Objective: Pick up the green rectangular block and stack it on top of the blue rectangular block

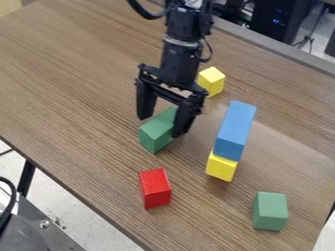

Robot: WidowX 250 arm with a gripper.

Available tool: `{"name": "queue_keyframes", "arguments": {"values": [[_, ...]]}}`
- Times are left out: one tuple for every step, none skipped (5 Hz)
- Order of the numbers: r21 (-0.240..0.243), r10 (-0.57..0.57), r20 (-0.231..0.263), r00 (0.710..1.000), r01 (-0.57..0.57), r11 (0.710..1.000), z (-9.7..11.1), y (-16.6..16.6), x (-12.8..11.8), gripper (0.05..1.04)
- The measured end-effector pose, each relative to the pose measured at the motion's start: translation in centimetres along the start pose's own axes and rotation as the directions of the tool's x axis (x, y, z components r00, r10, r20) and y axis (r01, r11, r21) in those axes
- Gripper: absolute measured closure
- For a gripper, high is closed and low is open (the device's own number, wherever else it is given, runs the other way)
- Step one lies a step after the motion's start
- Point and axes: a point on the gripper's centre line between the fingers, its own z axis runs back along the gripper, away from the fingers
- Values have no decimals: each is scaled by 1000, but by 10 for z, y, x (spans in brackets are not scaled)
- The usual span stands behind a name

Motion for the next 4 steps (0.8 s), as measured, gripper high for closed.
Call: {"name": "queue_keyframes", "arguments": {"values": [[4,4,-5,1000,-4,1000,-2,-5,5,127],[2,18,23,1000,-18,1000,-2,-10,10,417],[6,32,23,999,-32,999,-2,-13,10,518],[8,45,20,999,-45,999,-2,-15,6,518]]}}
